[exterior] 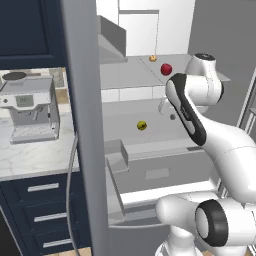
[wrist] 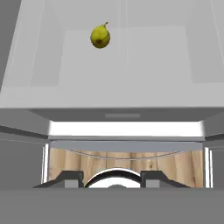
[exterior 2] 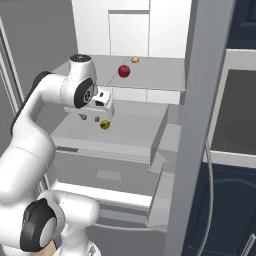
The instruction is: Pick up the pear and apple from the fridge and place one fruit on each plate on the dining counter.
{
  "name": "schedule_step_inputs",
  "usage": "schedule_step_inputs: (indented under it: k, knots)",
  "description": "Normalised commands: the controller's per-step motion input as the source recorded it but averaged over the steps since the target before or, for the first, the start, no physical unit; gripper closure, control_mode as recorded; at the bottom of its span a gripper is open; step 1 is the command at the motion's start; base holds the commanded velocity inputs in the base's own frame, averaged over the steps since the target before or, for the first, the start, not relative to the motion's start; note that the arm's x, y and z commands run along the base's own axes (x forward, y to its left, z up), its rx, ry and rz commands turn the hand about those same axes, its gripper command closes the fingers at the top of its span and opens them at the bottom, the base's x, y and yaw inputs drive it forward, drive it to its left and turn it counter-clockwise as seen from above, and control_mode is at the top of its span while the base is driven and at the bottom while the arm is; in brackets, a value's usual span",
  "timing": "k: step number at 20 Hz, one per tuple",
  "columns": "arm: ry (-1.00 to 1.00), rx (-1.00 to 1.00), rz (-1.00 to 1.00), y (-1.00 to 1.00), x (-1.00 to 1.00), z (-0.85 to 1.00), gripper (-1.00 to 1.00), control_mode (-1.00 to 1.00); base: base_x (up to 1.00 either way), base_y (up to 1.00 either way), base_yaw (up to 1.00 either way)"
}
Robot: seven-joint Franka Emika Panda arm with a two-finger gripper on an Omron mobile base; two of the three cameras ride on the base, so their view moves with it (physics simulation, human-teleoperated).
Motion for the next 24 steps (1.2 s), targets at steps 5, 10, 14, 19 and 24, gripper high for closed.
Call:
schedule_step_inputs:
  k: [5, 10, 14, 19, 24]
  knots:
    - [-0.16, 0.07, 0.00, -0.10, -0.12, 0.20, -1.00, -1.00, 0.00, 0.00, 0.00]
    - [-0.23, 0.12, -0.01, -0.19, -0.07, 0.75, -1.00, -1.00, 0.00, 0.00, 0.00]
    - [0.00, -0.01, 0.00, -0.08, 0.00, 0.86, -1.00, -1.00, 0.00, 0.00, 0.00]
    - [-0.01, -0.05, -0.06, -0.09, 0.01, 0.52, -1.00, -1.00, 0.00, 0.00, 0.00]
    - [-0.05, 0.00, -0.03, -0.18, 0.10, -0.01, -1.00, -1.00, 0.00, 0.00, 0.00]
